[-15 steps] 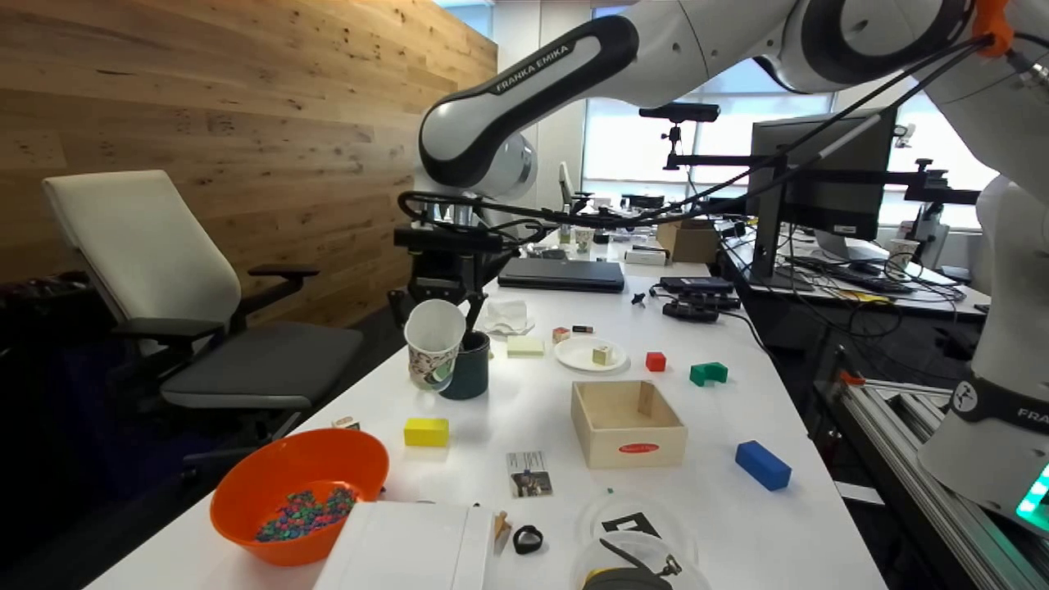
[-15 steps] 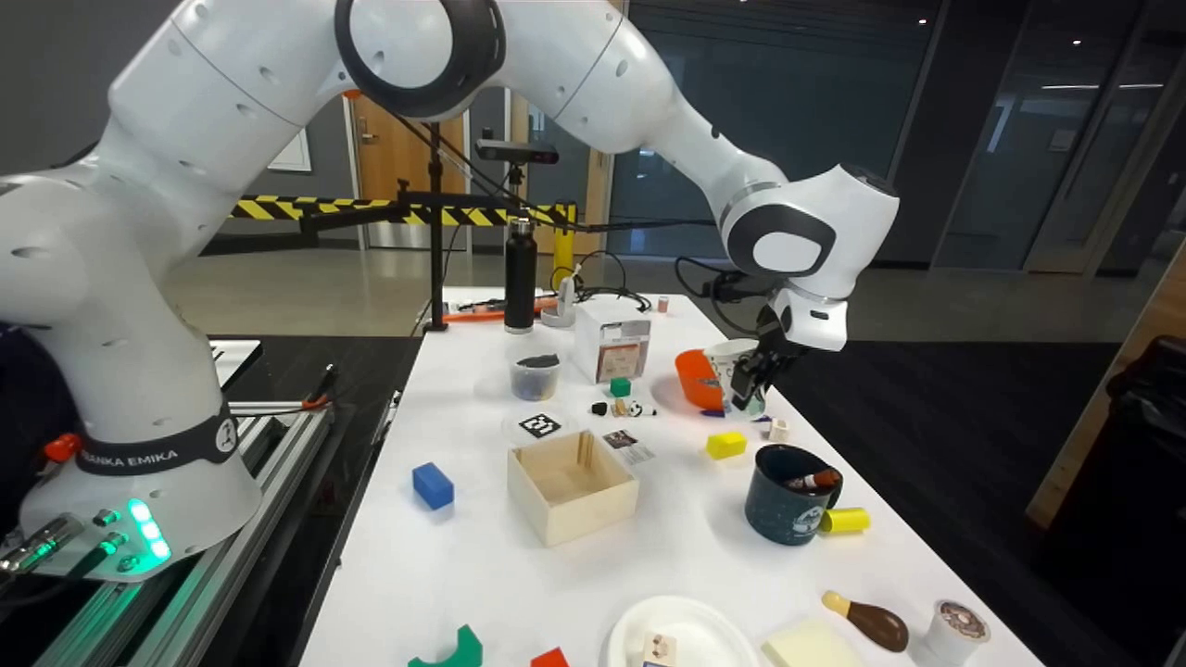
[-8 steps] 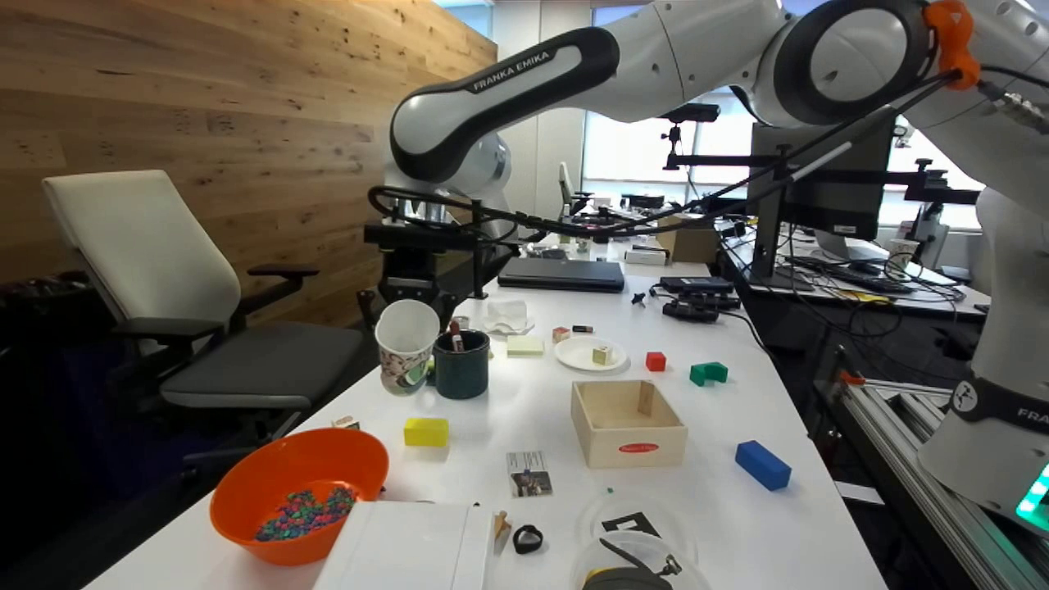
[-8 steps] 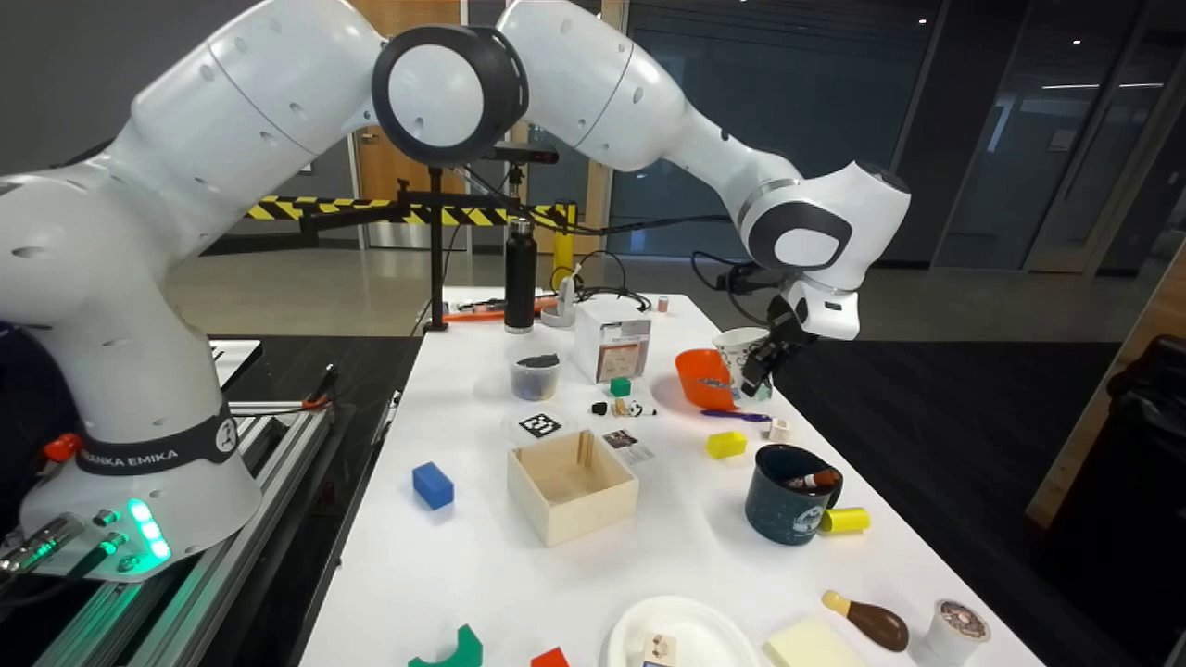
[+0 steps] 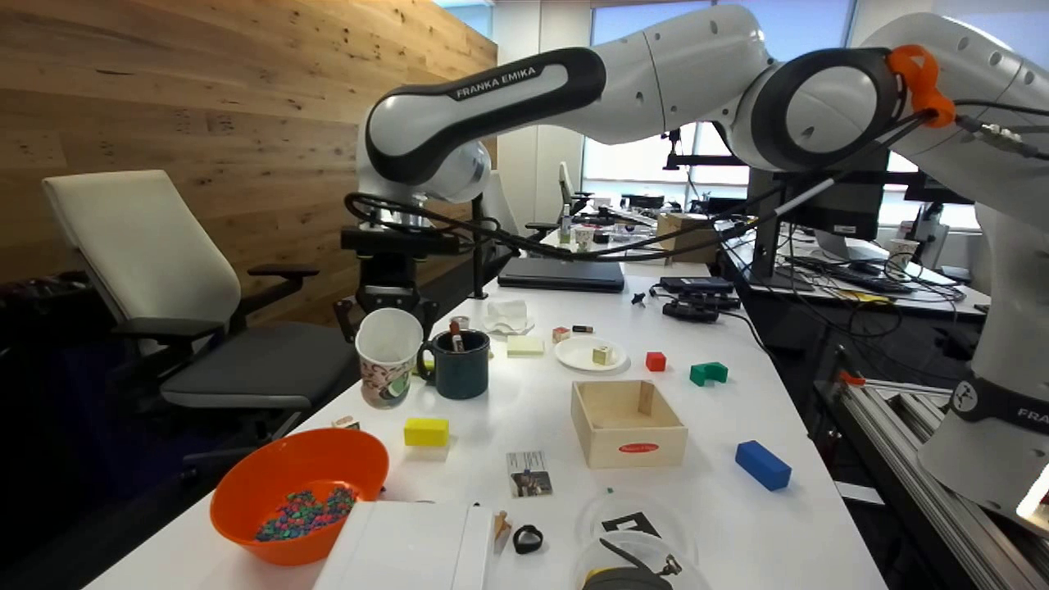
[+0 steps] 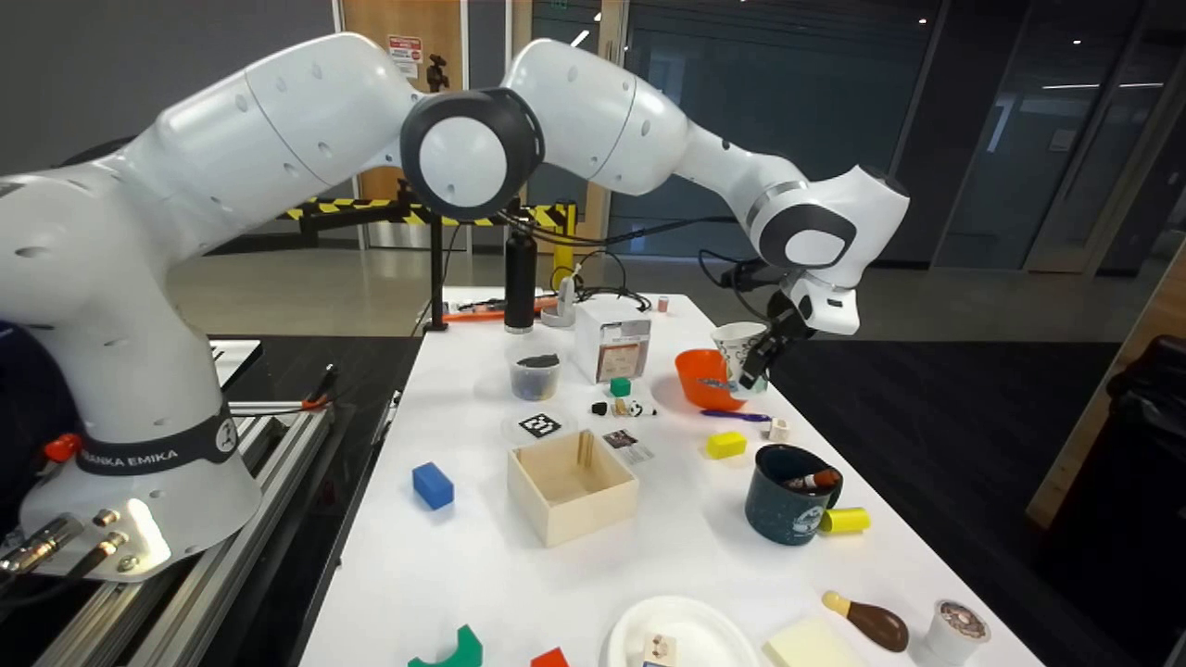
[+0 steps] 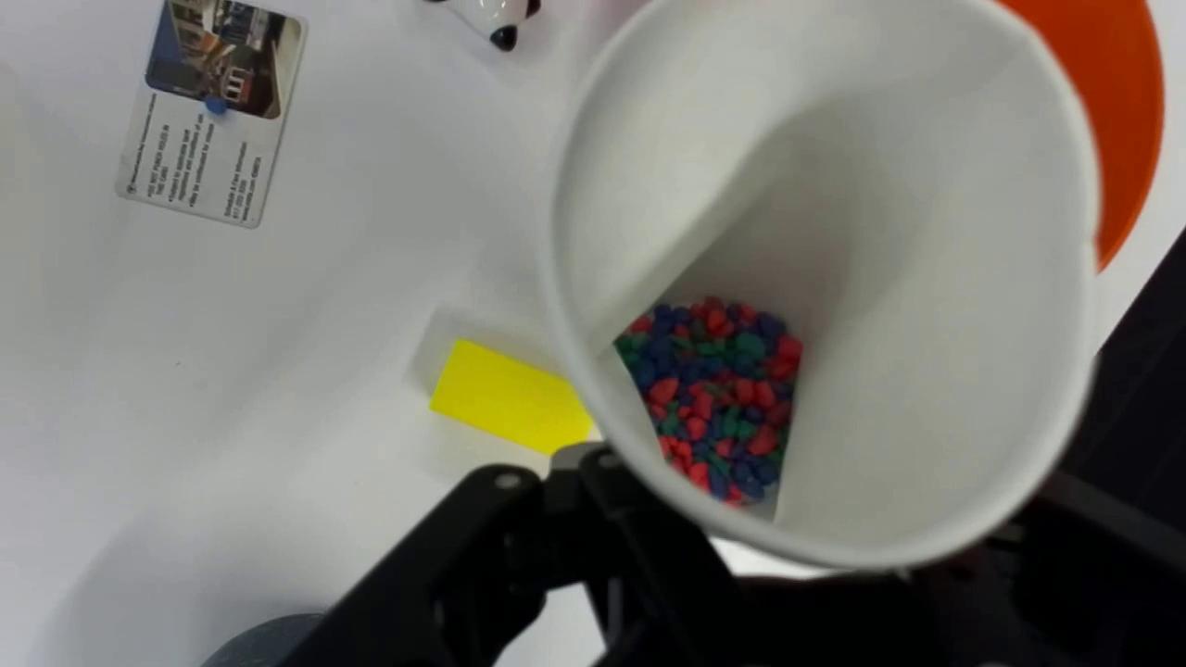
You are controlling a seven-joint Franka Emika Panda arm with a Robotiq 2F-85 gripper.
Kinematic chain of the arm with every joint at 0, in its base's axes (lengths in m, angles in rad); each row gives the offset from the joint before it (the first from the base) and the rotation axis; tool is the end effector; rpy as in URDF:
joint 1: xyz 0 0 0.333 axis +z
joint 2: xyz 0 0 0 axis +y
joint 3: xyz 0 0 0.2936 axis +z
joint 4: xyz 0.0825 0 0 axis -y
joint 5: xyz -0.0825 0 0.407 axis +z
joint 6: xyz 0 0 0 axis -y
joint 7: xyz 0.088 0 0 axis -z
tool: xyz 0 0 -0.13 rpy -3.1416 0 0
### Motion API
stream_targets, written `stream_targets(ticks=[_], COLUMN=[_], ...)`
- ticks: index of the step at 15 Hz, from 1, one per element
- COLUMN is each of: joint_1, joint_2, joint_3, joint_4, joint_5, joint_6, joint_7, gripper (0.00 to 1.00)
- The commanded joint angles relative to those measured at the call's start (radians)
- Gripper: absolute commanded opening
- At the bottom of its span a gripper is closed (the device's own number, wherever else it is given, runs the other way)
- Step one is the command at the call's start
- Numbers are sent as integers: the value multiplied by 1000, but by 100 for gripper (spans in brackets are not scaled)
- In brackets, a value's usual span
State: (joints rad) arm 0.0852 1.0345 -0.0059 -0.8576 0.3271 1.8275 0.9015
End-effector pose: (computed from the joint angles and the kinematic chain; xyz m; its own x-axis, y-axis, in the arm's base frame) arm 0.7826 0.0973 0.2315 0.6004 -0.7480 -0.2830 -0.7964 -0.5916 -0.1258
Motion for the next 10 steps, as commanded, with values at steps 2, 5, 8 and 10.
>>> stream_targets(ticks=[2, 5, 8, 10], joint_1=[13, 39, 52, 63], joint_2=[134, 171, 202, 208], joint_3=[21, 7, 2, -20], joint_4=[220, 269, 312, 321], joint_5=[-47, -86, -121, -121], joint_6=[-54, -43, -40, -31], joint_7=[17, 16, 16, 10], gripper=[20, 20, 20, 20])
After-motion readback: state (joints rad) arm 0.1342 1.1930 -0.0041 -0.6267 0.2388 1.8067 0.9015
